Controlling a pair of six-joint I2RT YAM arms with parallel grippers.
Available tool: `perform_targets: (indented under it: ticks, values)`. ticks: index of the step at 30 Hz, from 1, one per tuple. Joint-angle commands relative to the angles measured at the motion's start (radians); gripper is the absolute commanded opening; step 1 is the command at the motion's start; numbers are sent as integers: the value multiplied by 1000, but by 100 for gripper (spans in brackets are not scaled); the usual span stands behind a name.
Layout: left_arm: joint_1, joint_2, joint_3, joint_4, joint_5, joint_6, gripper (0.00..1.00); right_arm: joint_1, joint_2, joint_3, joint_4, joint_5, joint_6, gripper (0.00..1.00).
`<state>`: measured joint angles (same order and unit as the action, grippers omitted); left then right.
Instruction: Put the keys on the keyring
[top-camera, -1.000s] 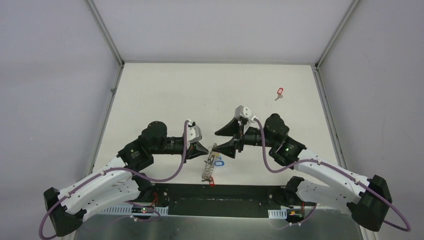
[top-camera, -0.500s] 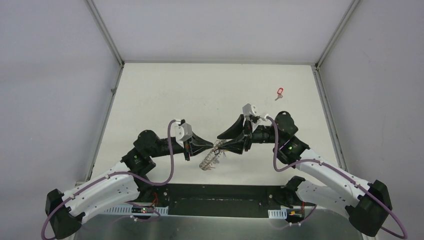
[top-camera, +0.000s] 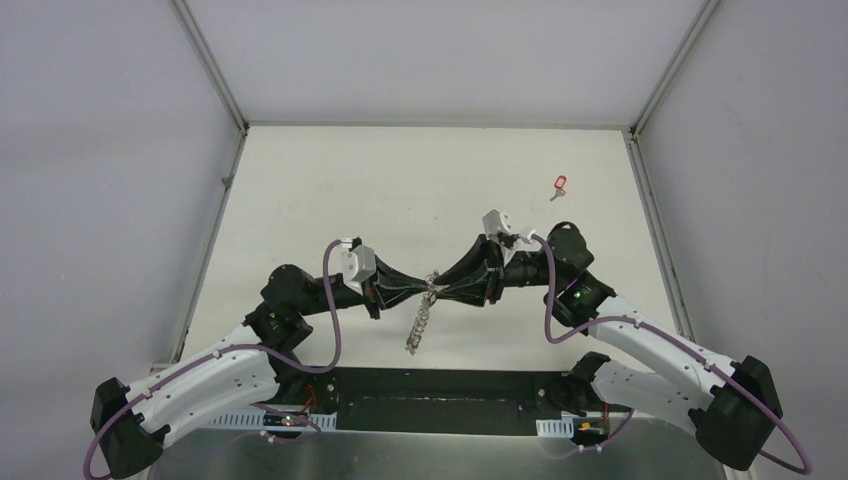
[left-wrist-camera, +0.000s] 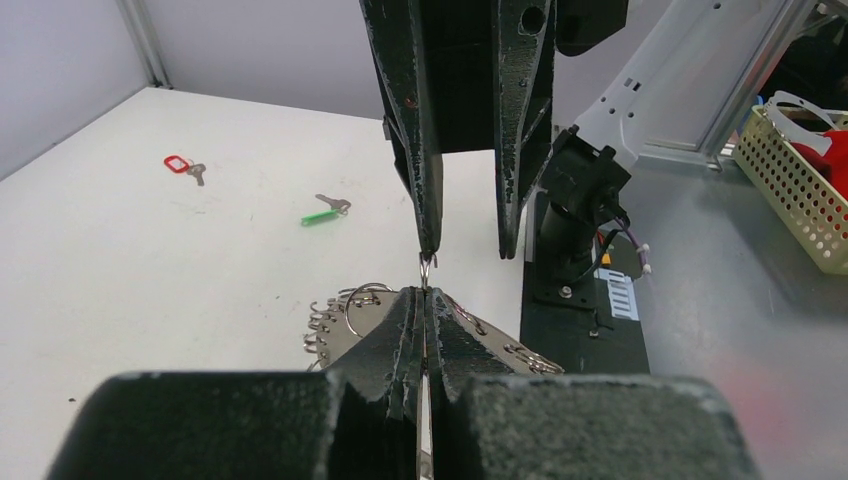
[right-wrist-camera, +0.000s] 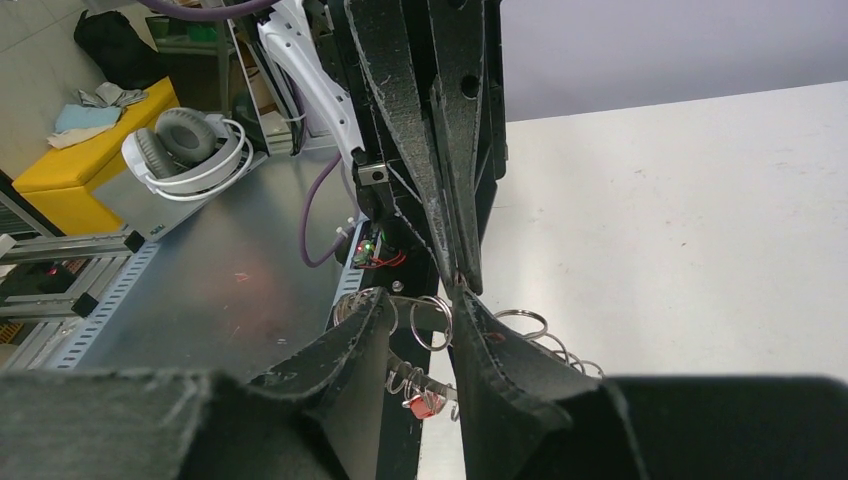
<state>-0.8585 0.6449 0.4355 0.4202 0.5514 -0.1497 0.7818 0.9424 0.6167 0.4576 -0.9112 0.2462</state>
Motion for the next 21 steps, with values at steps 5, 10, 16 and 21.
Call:
perform_targets:
  ticks: [5, 10, 16, 21]
  values:
    - [-10, -11, 20, 146, 35, -22, 0, -3, 18, 15, 28, 36, -7, 37]
    - [-9, -11, 22, 150, 35, -22, 0, -3, 20, 12, 26, 50, -6, 38]
    - [-10, -11, 24, 135, 33, -19, 0, -3, -25, 9, 26, 50, -31, 45]
    - [-9, -11, 23, 133, 30, -17, 0, -3, -78, -12, 27, 60, -63, 43]
